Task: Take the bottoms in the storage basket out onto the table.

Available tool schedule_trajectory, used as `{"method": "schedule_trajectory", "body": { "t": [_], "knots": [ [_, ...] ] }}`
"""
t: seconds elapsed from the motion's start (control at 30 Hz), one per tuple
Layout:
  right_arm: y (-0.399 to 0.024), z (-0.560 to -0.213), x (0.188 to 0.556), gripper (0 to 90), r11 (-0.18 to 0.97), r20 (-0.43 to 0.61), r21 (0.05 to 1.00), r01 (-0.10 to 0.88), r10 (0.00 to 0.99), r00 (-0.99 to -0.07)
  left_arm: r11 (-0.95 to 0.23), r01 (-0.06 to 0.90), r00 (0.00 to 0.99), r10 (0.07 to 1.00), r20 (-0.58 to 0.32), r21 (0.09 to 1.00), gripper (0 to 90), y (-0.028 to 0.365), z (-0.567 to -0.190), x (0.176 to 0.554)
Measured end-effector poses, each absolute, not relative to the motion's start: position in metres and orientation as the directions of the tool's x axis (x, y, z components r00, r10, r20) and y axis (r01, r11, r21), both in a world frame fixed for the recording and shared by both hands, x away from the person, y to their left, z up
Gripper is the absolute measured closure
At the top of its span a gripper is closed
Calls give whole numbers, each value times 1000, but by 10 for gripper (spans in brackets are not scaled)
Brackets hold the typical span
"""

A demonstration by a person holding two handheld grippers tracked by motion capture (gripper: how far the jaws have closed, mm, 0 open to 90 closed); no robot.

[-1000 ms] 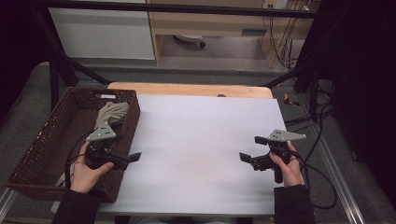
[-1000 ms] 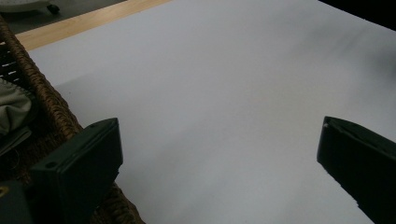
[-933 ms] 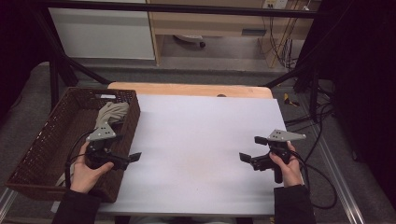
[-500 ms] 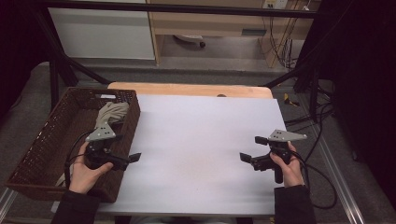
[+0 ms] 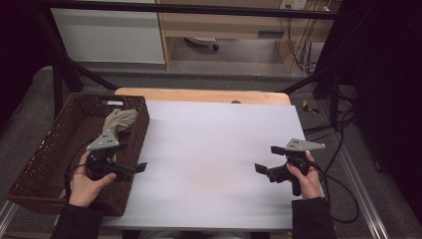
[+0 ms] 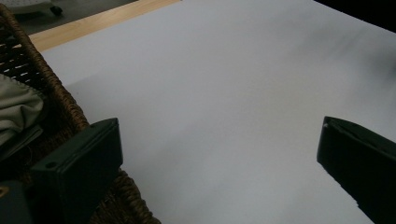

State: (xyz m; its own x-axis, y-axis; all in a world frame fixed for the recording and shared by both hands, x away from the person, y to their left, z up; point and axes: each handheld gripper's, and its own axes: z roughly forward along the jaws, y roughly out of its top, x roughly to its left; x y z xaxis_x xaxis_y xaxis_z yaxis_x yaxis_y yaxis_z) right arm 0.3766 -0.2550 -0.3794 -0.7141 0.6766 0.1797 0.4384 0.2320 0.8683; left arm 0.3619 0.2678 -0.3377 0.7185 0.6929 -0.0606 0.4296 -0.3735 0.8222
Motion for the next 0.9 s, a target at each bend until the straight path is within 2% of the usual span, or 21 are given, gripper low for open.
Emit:
{"method": "schedule_trajectory", "body": {
  "t": [0.9],
  "knots": [
    [-255,-380,376,7,240,181,864,444,675,-716,-363,449,690,722,-58,817,0,282,-334,363]
  ]
}}
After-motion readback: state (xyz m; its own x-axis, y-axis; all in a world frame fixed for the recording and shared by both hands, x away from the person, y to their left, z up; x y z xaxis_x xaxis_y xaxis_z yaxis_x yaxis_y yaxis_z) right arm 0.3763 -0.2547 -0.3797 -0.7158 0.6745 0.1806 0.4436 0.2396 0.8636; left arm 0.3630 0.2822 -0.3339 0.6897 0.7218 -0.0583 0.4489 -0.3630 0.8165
